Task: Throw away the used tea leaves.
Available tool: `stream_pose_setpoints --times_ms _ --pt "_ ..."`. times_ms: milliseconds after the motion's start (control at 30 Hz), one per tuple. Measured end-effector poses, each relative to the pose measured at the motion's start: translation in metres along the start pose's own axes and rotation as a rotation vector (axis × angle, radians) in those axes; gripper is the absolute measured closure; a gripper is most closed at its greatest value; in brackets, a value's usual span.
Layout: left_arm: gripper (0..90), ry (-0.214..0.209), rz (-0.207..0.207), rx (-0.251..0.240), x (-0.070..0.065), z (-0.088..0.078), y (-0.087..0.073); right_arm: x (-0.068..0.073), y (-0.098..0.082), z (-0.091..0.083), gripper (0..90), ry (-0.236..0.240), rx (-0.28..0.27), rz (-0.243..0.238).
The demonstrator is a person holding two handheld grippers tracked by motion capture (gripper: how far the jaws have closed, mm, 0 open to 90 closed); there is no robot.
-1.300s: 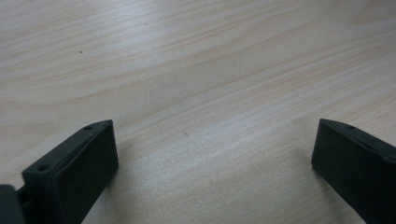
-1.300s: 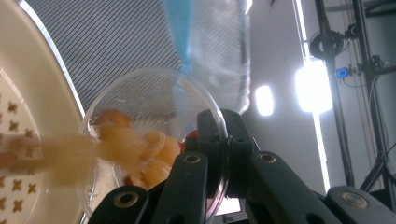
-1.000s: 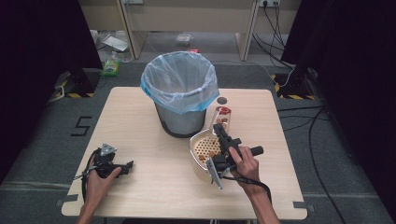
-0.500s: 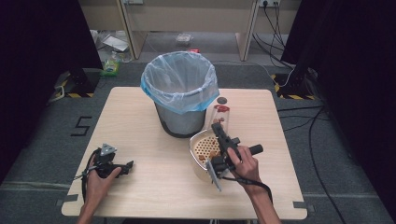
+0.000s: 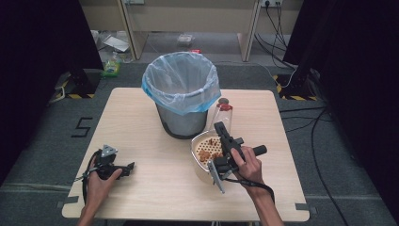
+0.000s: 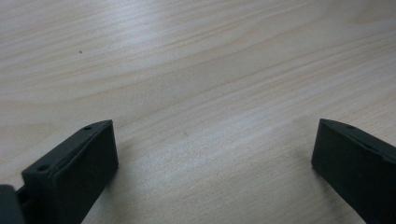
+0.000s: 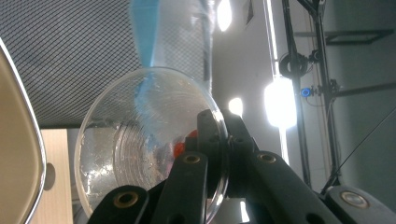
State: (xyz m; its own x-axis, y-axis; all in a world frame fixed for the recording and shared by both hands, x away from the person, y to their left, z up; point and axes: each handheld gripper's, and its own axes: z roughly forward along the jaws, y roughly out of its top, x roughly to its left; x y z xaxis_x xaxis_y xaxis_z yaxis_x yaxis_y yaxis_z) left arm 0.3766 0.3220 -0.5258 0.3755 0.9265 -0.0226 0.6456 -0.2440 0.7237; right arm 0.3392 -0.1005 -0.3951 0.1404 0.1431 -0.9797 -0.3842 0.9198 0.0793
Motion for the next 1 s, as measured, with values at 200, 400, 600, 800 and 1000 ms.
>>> stream_pose_setpoints --times_ms 200,400,600,800,1000 --pt "0.0 0.0 0.0 0.0 0.0 0.0 0.0 -0.017 -0.022 0.009 88.0 0.105 0.069 0.392" --pt "0.0 0.0 0.0 0.0 0.0 0.0 0.0 -0.024 -0.046 0.015 87.9 0.176 0.115 0.693" --pt "0.0 0.001 0.0 0.0 0.0 0.0 0.0 -0.031 -0.066 0.022 87.9 0.227 0.138 0.956" --pt "0.0 0.001 0.0 -0.001 0.0 0.0 0.0 -0.04 -0.086 0.029 87.8 0.244 0.165 1.155" --pt "0.0 0.001 0.0 -0.001 0.0 0.0 0.0 -0.048 -0.093 0.038 87.8 0.254 0.182 1.196"
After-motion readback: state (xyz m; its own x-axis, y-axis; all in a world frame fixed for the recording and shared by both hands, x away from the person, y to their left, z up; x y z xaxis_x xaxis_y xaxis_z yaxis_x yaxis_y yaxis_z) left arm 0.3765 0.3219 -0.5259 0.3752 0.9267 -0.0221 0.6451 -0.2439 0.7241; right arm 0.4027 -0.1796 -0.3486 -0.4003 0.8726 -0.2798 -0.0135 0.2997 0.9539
